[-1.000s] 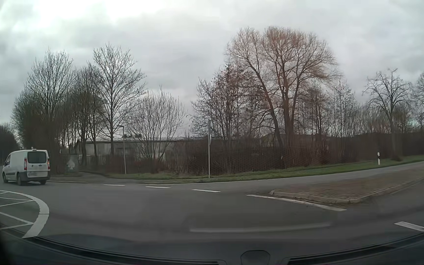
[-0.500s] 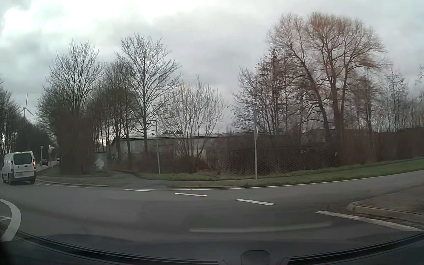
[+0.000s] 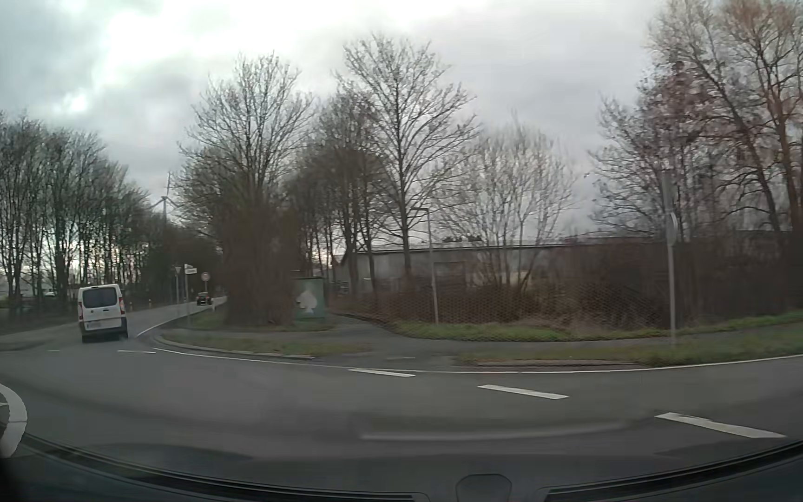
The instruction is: Follow the waypoints while adhering to traffic rules and regulations
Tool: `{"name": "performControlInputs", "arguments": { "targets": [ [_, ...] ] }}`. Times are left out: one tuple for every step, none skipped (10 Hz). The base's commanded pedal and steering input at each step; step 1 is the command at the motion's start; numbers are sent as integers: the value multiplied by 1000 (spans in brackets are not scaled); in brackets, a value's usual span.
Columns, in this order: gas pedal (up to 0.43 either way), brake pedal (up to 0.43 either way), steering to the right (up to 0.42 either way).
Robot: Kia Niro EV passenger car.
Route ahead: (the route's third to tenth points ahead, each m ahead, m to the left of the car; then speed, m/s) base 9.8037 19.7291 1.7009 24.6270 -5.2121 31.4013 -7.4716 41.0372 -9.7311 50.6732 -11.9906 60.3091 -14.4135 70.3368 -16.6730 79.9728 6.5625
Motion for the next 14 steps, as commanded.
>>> {"name": "performControlInputs", "arguments": {
  "targets": [
    [189, 0, -397],
    [189, 0, -405],
    [189, 0, -414],
    [189, 0, -423],
    [177, 0, -427],
    [157, 0, -428],
    [157, 0, -429],
    [157, 0, -432],
    [157, 0, -434],
    [157, 0, -434],
    [157, 0, -434],
    [169, 0, -432],
    [169, 0, -427],
    [169, 0, -420]
  ]
}}
